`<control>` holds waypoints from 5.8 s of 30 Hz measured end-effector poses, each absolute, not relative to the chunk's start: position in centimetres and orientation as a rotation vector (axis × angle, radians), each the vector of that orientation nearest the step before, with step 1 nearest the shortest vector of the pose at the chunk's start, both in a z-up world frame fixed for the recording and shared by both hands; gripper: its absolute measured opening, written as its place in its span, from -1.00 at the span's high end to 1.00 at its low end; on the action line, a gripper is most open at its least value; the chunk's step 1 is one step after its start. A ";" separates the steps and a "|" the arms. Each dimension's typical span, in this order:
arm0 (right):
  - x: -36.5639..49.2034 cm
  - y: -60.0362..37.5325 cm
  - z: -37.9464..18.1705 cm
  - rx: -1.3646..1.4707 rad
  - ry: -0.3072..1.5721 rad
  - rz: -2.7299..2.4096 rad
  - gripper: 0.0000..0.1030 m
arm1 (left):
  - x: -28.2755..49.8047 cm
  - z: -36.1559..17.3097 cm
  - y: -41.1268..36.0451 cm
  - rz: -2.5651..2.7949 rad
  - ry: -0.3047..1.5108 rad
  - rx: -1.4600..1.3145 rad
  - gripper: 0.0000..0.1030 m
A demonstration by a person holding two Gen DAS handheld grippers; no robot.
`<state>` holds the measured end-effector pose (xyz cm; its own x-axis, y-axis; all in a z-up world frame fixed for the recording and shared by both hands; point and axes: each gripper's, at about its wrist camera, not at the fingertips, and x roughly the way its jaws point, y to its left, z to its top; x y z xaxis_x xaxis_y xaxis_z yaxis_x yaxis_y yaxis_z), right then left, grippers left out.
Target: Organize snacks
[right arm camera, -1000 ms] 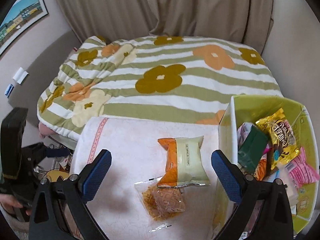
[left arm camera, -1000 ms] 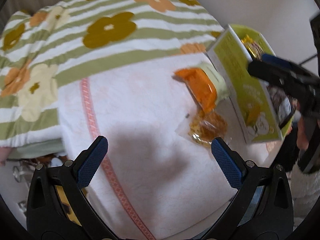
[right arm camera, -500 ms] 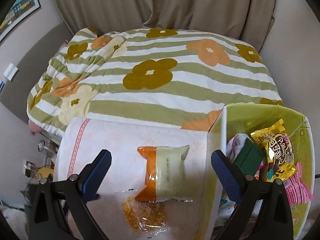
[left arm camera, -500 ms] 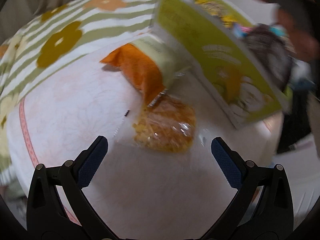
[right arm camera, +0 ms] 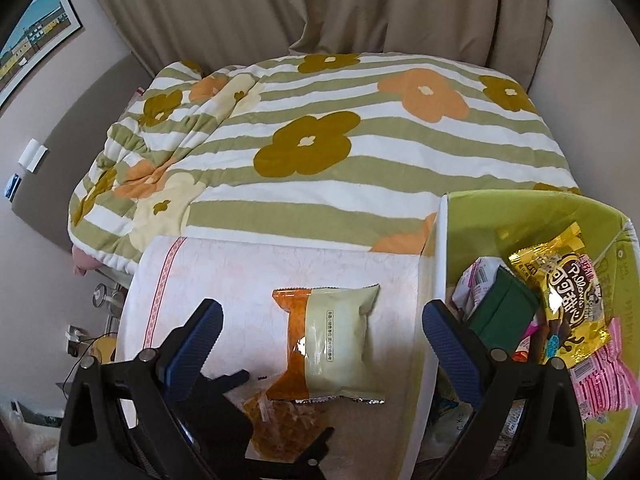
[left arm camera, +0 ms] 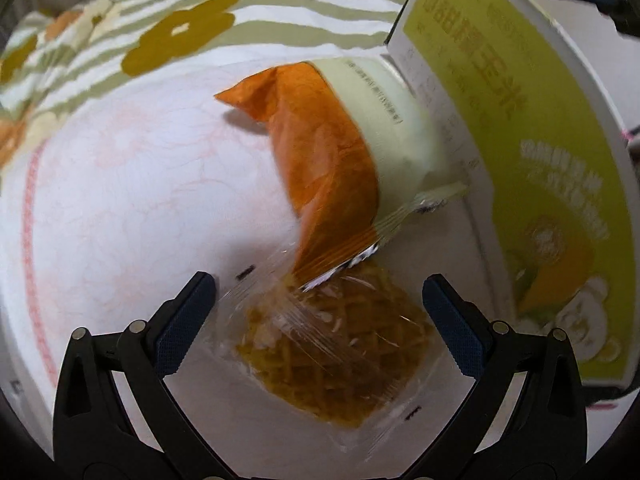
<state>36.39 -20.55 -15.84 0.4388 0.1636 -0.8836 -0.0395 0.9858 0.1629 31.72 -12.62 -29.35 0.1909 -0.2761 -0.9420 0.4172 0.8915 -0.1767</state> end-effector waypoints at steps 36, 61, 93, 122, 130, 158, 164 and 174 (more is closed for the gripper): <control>36.5 -16.0 -22.0 0.097 1.248 0.214 -0.93 | 29.0 -30.4 -3.8 -0.195 1.368 0.040 -0.96; 37.9 -15.5 -27.5 -0.306 1.285 -0.080 -0.23 | 32.8 -29.5 0.1 -0.253 1.307 0.077 -0.56; 29.0 -21.0 -4.2 0.138 0.901 -0.099 -0.15 | 33.8 -4.8 -8.4 -0.599 0.873 0.128 -0.54; 20.1 -42.2 -8.8 0.236 1.015 0.037 -0.16 | 30.1 -6.9 -30.7 -0.454 1.005 0.151 -0.99; 19.3 -41.8 -8.9 0.185 1.033 0.029 -0.16 | 29.3 -5.0 -26.8 -0.371 0.989 0.082 -0.99; 10.7 -34.0 0.1 0.092 0.688 -0.020 -0.99 | 15.1 2.7 -13.8 -0.262 0.675 0.011 -0.99; 6.5 -30.9 3.8 0.059 0.549 -0.067 -0.99 | 9.3 5.5 -10.9 -0.230 0.497 0.039 -0.99; 3.2 -28.5 3.3 0.058 0.510 -0.092 -0.99 | 5.5 4.3 -7.7 -0.195 0.483 0.041 -0.99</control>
